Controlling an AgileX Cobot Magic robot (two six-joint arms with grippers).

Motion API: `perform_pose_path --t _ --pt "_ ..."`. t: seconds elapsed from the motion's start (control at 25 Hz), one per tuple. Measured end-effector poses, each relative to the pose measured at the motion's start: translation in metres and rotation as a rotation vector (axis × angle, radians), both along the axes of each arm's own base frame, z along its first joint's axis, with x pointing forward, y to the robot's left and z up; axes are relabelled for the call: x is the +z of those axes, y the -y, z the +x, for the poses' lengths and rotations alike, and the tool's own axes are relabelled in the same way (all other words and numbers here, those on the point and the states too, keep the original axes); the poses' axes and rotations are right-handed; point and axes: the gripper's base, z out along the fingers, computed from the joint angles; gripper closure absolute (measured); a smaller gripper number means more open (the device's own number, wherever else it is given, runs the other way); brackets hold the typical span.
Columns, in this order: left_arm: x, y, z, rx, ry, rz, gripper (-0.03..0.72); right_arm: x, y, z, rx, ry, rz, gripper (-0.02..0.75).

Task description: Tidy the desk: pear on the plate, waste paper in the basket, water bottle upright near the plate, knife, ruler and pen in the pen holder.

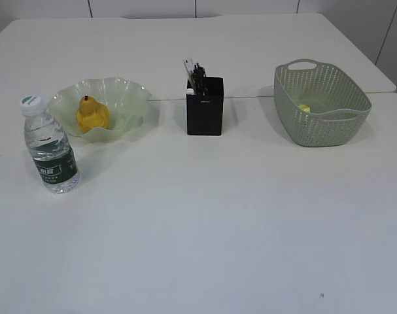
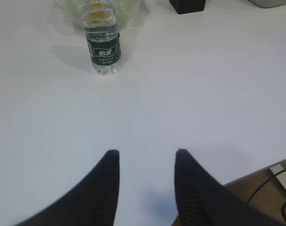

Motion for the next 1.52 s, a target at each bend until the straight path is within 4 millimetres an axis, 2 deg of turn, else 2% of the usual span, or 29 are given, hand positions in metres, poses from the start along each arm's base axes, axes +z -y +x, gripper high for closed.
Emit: perform_pose_path --t 0.2,1.52 --pt "0.0 0.0 0.0 0.0 0.0 0.0 0.42 0.0 -0.0008 -0.0008 -0.075 0.0 -0.005 0.421" --pt "0.0 0.0 0.0 0.0 0.0 0.0 0.445 -0.0002 -0.0008 -0.0009 -0.073 -0.003 -0.013 0.421"
